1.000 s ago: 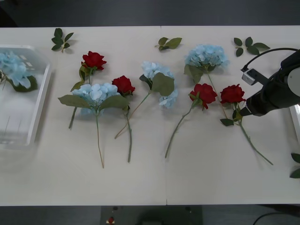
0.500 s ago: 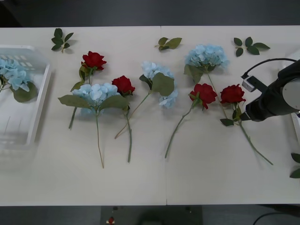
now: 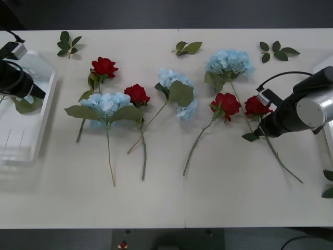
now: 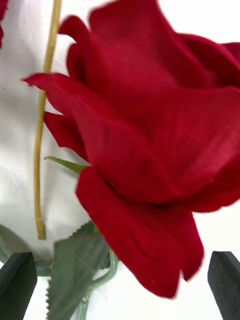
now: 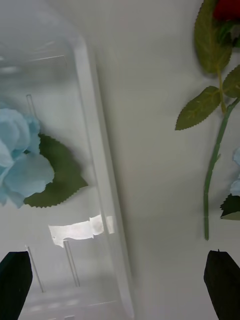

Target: Put the red flowers into the right box and the blue flowers into the left box

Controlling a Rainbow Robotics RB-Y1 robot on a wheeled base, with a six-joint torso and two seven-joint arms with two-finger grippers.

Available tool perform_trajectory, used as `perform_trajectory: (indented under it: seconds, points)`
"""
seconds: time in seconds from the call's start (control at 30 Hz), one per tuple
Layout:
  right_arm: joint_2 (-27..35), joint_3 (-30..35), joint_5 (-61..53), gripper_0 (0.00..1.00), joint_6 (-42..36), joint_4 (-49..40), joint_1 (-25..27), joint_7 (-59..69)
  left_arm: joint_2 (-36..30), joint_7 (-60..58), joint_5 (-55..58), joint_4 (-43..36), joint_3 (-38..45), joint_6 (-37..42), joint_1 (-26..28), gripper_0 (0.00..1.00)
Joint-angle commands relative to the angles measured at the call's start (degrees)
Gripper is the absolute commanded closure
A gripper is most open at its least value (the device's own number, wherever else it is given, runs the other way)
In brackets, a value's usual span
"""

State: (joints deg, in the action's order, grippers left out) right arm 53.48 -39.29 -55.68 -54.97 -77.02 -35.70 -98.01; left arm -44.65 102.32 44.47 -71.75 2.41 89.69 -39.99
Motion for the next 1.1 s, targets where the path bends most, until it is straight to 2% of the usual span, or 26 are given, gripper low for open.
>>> perform_trajectory:
  seconds: [0.03, 0.17, 0.27, 0.37, 0.47, 0.53, 0.7, 0.9, 1.1]
  points:
    - [-0.66, 0.88, 0.13, 0.0, 0.48, 0.46, -0.51, 3.26, 0.88, -9.68, -0.52, -1.2, -4.34, -0.3, -4.83, 0.0]
    - [-1.1, 0.88, 0.31, 0.01, 0.65, 0.64, -0.51, 3.44, 2.64, -14.08, -1.05, -1.2, -6.89, -1.18, -6.41, 0.0]
    - [-1.36, 0.88, 0.84, 0.09, 0.65, 0.64, -0.51, 3.53, 3.78, -17.33, -1.75, -0.24, -9.79, -2.85, -8.17, 0.0]
    - [-1.54, 0.88, 0.84, 0.26, 0.65, 0.73, -0.51, 3.62, 4.84, -18.91, -1.93, 2.93, -12.69, -5.31, -10.37, 0.0]
    - [-1.62, 0.88, 0.84, 0.53, 0.65, 0.73, -0.51, 3.79, 6.51, -18.65, -2.1, 9.17, -15.24, -8.92, -13.62, 0.0]
    - [-1.62, 0.79, 0.84, 0.65, 0.65, 0.73, -0.51, 3.88, 7.65, -18.38, -2.19, 12.68, -15.85, -10.32, -15.12, 0.0]
    - [-1.71, 0.79, 0.57, 0.72, 0.74, 0.73, -0.51, 4.06, 10.73, -17.33, -2.9, 21.3, -17.52, -13.4, -19.25, 0.0]
    - [-2.06, 0.88, 0.48, 0.8, 0.83, 1.08, -0.51, 4.06, 12.48, -17.15, -3.34, 26.13, -22.44, -18.5, -21.0, 0.0]
    - [-2.06, 0.18, 0.48, 0.96, 1.53, 1.25, -0.51, 4.14, 14.33, -17.15, -3.69, 31.32, -27.01, -22.28, -23.03, 0.0]
